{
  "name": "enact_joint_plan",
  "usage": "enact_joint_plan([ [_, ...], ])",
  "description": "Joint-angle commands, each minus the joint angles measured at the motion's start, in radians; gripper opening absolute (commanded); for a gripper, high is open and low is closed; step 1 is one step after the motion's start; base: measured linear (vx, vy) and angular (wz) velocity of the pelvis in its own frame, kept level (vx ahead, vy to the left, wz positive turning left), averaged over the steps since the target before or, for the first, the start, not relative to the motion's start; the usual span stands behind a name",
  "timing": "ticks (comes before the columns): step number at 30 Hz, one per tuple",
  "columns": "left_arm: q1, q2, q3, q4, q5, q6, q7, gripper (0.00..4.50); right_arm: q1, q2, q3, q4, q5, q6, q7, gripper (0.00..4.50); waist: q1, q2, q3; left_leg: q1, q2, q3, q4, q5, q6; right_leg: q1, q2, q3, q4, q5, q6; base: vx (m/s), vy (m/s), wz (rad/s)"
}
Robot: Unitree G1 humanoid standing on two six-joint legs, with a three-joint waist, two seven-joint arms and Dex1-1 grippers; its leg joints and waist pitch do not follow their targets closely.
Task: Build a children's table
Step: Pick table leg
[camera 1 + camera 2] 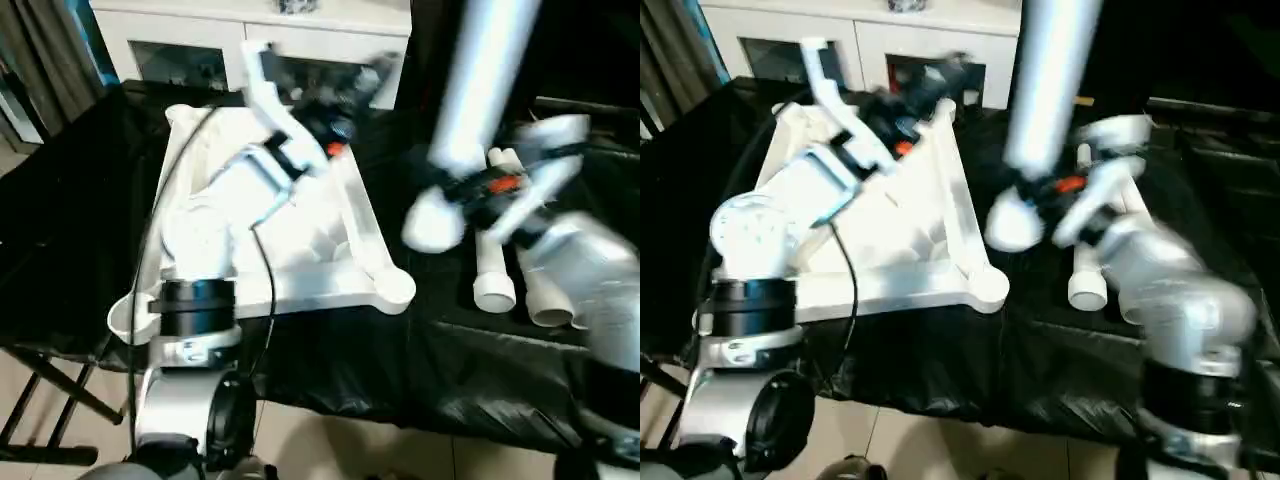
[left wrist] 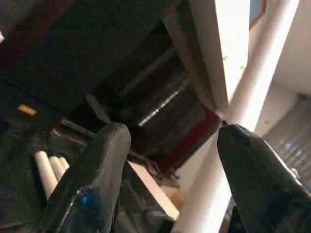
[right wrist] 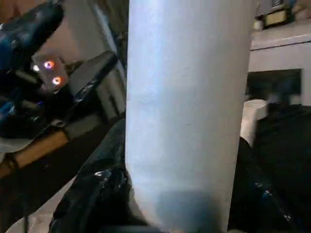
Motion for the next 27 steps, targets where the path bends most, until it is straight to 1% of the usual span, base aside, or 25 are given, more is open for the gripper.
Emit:
enact_joint_plan([
  [1,-0.013,-0.011,0.003,-0.014,-0.037,0.020,0.020,3.27,0.000,-0.019,-0.018,-0.001,0.005,-0.005,-0.007,1.89,0.001,-0.021,-0.090,0.015,0.049,-0.015,-0.061,-0.009,0.043,0.058,-0.068,0.034,-0.066,-0.065,-0.222,0.000,0.000,0.00],
  [3,-0.011,-0.020,0.013,-0.031,-0.064,0.037,0.042,3.27,0.012,-0.030,-0.020,-0.003,-0.008,0.002,-0.009,1.89,0.001,-0.022,-0.088,0.015,0.050,-0.014,-0.061,-0.025,0.040,0.059,-0.070,0.034,-0.068,-0.089,-0.227,0.000,0.000,0.00],
  [4,-0.010,-0.024,0.018,-0.041,-0.079,0.050,0.056,3.27,0.017,-0.032,-0.020,-0.009,-0.009,0.009,-0.011,1.89,0.000,-0.021,-0.084,0.016,0.050,-0.014,-0.062,-0.039,0.036,0.056,-0.070,0.034,-0.072,-0.114,-0.226,0.000,0.000,0.00],
  [7,-0.013,-0.027,0.022,-0.048,-0.091,0.063,0.068,3.27,0.021,-0.035,-0.013,-0.018,0.000,0.023,-0.012,1.89,-0.001,-0.022,-0.083,0.017,0.050,-0.015,-0.064,-0.052,0.032,0.056,-0.069,0.034,-0.075,-0.149,-0.213,0.000,0.000,0.00],
  [8,-0.015,-0.028,0.024,-0.050,-0.099,0.071,0.074,3.27,0.024,-0.038,-0.006,-0.025,0.008,0.033,-0.011,1.89,-0.003,-0.022,-0.080,0.016,0.050,-0.015,-0.065,-0.055,0.029,0.056,-0.067,0.034,-0.077,-0.158,-0.207,0.000,0.000,0.00],
  [9,-0.015,-0.028,0.024,-0.050,-0.099,0.071,0.074,3.27,0.024,-0.038,-0.006,-0.025,0.008,0.033,-0.011,1.89,-0.003,-0.022,-0.080,0.017,0.050,-0.015,-0.065,-0.057,0.029,0.055,-0.067,0.034,-0.078,-0.163,-0.203,0.000,0.000,0.00],
  [11,-0.011,-0.026,0.016,-0.062,-0.109,0.083,0.056,3.56,0.039,-0.056,0.036,-0.051,0.013,0.065,0.003,1.89,-0.003,-0.022,-0.080,0.017,0.050,-0.016,-0.065,-0.051,0.027,0.055,-0.067,0.034,-0.077,-0.159,-0.197,0.000,0.000,0.00],
  [12,-0.011,-0.026,0.016,-0.062,-0.109,0.083,0.056,3.56,0.039,-0.056,0.036,-0.051,0.013,0.065,0.003,1.89,-0.003,-0.022,-0.079,0.017,0.050,-0.017,-0.066,-0.050,0.028,0.055,-0.067,0.034,-0.078,-0.159,-0.194,0.000,0.000,0.00],
  [13,-0.003,-0.020,-0.004,-0.073,-0.105,0.093,0.046,3.63,0.051,-0.071,0.079,-0.074,0.009,0.081,0.018,1.89,-0.004,-0.022,-0.079,0.016,0.051,-0.017,-0.066,-0.051,0.028,0.055,-0.066,0.034,-0.079,-0.157,-0.190,0.000,0.000,0.00],
  [14,0.003,-0.013,-0.022,-0.079,-0.090,0.096,0.043,3.66,0.054,-0.073,0.101,-0.088,0.010,0.094,0.023,1.89,-0.003,-0.021,-0.077,0.016,0.051,-0.018,-0.067,-0.055,0.027,0.054,-0.068,0.035,-0.080,-0.163,-0.187,0.000,0.000,0.00],
  [16,0.008,-0.006,-0.042,-0.082,-0.061,0.091,0.045,3.88,0.055,-0.074,0.123,-0.101,0.010,0.105,0.025,1.89,-0.005,-0.021,-0.077,0.017,0.052,-0.019,-0.069,-0.059,0.025,0.053,-0.067,0.035,-0.080,-0.175,-0.180,0.000,0.000,0.00],
  [18,0.020,0.010,-0.097,-0.089,0.006,0.074,0.039,4.04,0.053,-0.070,0.170,-0.122,-0.001,0.127,0.020,1.89,-0.005,-0.022,-0.074,0.018,0.054,-0.020,-0.070,-0.071,0.021,0.051,-0.068,0.036,-0.085,-0.204,-0.164,0.000,0.000,0.00],
  [19,0.027,0.015,-0.136,-0.094,0.047,0.060,0.039,4.05,0.048,-0.066,0.200,-0.130,-0.008,0.145,0.012,1.89,-0.007,-0.021,-0.072,0.019,0.055,-0.021,-0.072,-0.081,0.012,0.048,-0.068,0.037,-0.086,-0.223,-0.152,0.000,0.000,0.00],
  [20,0.030,0.013,-0.151,-0.096,0.057,0.058,0.038,4.18,0.044,-0.064,0.215,-0.131,-0.012,0.155,0.007,1.89,-0.007,-0.022,-0.072,0.019,0.056,-0.021,-0.073,-0.082,0.008,0.048,-0.068,0.037,-0.087,-0.228,-0.148,0.000,0.000,0.00],
  [21,0.032,0.011,-0.166,-0.098,0.068,0.057,0.037,4.32,0.040,-0.063,0.229,-0.132,-0.017,0.158,0.006,1.89,-0.007,-0.021,-0.072,0.018,0.055,-0.021,-0.074,-0.086,-0.001,0.048,-0.070,0.037,-0.086,-0.234,-0.149,0.000,0.000,0.00],
  [22,0.032,0.011,-0.166,-0.098,0.068,0.057,0.037,4.32,0.040,-0.063,0.229,-0.132,-0.017,0.158,0.006,1.89,-0.007,-0.020,-0.072,0.020,0.056,-0.021,-0.074,-0.088,-0.005,0.047,-0.070,0.037,-0.087,-0.234,-0.148,0.000,0.000,0.00],
  [23,0.036,0.011,-0.189,-0.100,0.090,0.047,0.037,4.44,0.033,-0.061,0.241,-0.129,-0.017,0.175,-0.001,1.89,-0.008,-0.021,-0.071,0.019,0.056,-0.021,-0.074,-0.090,-0.007,0.047,-0.069,0.038,-0.087,-0.232,-0.149,0.000,0.000,0.00],
  [24,0.043,0.008,-0.222,-0.101,0.124,0.032,0.037,4.44,0.024,-0.061,0.262,-0.122,-0.025,0.190,-0.015,1.89,-0.007,-0.022,-0.071,0.020,0.057,-0.021,-0.075,-0.096,-0.010,0.045,-0.069,0.038,-0.087,-0.232,-0.148,0.000,0.000,0.00],
  [27,0.048,-0.002,-0.249,-0.098,0.155,0.010,0.053,4.44,0.015,-0.064,0.284,-0.117,-0.035,0.195,-0.020,1.89,-0.009,-0.025,-0.069,0.017,0.057,-0.021,-0.077,-0.093,-0.016,0.047,-0.071,0.040,-0.088,-0.220,-0.142,0.000,0.000,0.00],
])
